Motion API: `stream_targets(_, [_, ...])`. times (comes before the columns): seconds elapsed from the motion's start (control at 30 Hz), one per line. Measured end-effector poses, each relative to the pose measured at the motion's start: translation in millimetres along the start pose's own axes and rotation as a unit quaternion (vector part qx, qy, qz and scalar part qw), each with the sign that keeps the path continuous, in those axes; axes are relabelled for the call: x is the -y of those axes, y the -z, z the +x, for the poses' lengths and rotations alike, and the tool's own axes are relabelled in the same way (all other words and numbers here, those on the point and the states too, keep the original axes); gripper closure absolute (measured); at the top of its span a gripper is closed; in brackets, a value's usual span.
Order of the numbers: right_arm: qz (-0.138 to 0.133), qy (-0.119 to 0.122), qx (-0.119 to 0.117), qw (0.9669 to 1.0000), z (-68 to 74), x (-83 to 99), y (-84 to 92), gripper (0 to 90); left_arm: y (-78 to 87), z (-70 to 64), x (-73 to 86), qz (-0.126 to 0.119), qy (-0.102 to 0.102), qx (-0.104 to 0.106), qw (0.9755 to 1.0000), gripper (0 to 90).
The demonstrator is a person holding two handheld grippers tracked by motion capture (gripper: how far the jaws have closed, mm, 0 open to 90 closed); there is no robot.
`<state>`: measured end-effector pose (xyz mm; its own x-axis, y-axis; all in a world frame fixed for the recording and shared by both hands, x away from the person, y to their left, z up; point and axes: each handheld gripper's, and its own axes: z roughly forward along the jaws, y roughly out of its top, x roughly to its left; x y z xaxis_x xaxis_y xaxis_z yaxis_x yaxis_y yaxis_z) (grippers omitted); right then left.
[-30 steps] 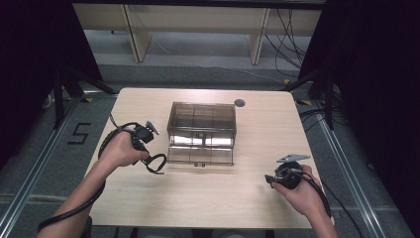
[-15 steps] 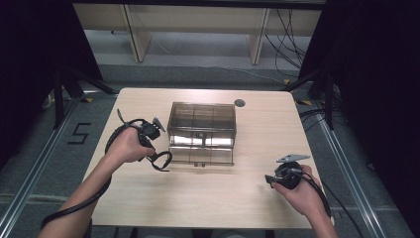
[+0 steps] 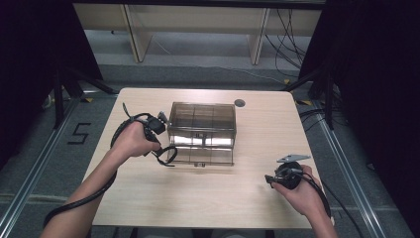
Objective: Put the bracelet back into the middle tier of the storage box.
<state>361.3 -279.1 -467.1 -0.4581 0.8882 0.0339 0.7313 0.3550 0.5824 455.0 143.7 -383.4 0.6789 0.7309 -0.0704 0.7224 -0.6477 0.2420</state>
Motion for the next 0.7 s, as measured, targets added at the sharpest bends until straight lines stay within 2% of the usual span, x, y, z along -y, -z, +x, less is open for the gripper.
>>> stream_targets(0.03, [0.008, -0.009, 0.002, 0.9999, 1.6, 0.0, 0.8, 53.4, 1.1, 0.1, -1.8, 0.007, -0.003, -0.002, 1.0, 85.0])
stream_targets(0.1, [0.002, -0.002, -0.001, 1.0, 0.1, 0.2, -0.8, 53.4, 0.7, -0.1, -4.7, 0.006, -0.002, -0.001, 1.0, 85.0])
stream_targets(0.13, [0.004, -0.007, -0.001, 1.0, 0.5, 0.3, -0.7, 53.4, -1.4, -0.3, -5.8, -0.001, 0.0, -0.002, 1.0, 85.0])
stream_targets(0.17, [0.008, -0.006, -0.003, 1.0, 0.0, 0.1, -0.6, 53.4, -1.5, -0.1, -7.7, 0.007, -0.003, -0.003, 1.0, 84.9])
stream_targets(0.23, [0.007, -0.009, 0.001, 0.9999, 0.4, 0.4, 0.0, 53.4, -3.7, -0.3, -10.5, 0.009, -0.004, -0.002, 1.0, 85.0])
stream_targets(0.27, [0.007, -0.009, 0.0, 0.9999, 0.2, 0.3, 0.3, 53.4, -6.2, -0.8, -11.2, 0.0, -0.002, -0.003, 1.0, 84.9])
stream_targets(0.3, [0.007, -0.009, 0.0, 0.9999, 0.2, 0.3, 0.3, 53.4, -5.6, -1.0, -13.1, 0.009, -0.003, -0.002, 1.0, 84.9])
stream_targets(0.37, [0.007, -0.01, 0.0, 0.9999, 0.5, 0.2, 0.5, 53.4, -6.4, -1.2, -15.4, 0.008, -0.001, 0.0, 1.0, 84.9])
stream_targets(0.4, [0.001, -0.001, -0.001, 1.0, -0.9, 0.1, -0.5, 53.4, -6.7, -1.3, -16.6, 0.005, 0.001, 0.0, 1.0, 84.9])
stream_targets(0.47, [0.01, -0.014, -0.002, 0.9999, 1.4, 0.1, 0.8, 53.4, -6.9, -1.0, -18.6, 0.005, 0.0, -0.002, 1.0, 84.9])
stream_targets(0.7, [0.008, -0.009, 0.001, 0.9999, 0.5, 0.2, 0.2, 53.4, -9.8, -0.7, -23.3, 0.001, 0.0, -0.003, 1.0, 84.9])
